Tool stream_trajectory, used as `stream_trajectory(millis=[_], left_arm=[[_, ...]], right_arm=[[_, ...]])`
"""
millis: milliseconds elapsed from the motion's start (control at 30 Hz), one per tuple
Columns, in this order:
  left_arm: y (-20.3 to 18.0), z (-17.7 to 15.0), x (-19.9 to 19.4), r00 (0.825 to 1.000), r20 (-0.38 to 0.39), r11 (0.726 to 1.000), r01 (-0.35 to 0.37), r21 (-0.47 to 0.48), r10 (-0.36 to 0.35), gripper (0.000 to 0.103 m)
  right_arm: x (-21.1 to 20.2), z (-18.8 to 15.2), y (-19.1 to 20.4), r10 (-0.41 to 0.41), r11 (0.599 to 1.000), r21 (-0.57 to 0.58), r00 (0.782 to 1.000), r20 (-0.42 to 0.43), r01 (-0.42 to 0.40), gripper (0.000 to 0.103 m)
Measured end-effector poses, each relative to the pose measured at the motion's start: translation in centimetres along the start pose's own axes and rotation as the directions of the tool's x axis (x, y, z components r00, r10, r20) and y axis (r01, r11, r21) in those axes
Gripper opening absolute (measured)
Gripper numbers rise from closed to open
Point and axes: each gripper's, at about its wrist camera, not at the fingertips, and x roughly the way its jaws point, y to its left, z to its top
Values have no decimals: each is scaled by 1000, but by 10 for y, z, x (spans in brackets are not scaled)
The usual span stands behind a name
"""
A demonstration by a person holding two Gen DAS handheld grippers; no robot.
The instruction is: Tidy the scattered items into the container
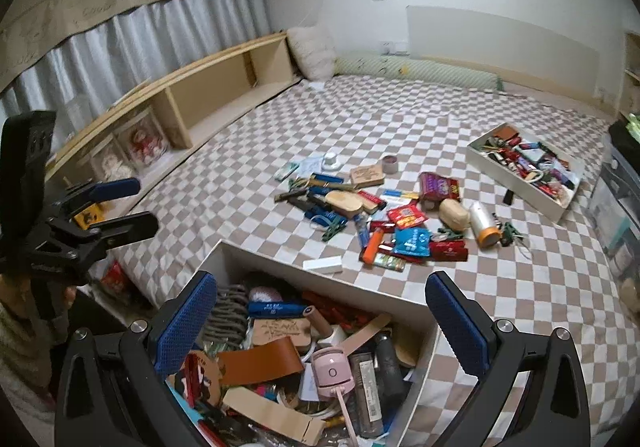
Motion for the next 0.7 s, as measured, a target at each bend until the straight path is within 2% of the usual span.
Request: stream_trajectory(millis=[200,533,700], left_arm=[[-1,-2,-13,998,65,1000,-25,9,24,102],[-18,-11,-26,994,108,999,-12,49,6,102],[-27,-19,-27,992,121,994,-40,97,28,103]], right_arm=[[-11,-7,0,-46,999,10,997,59,45,103],[-23,-24,12,-114,993,-21,987,116,117,103],[-28,-30,12,-136,990,-13,981,138,139,103]])
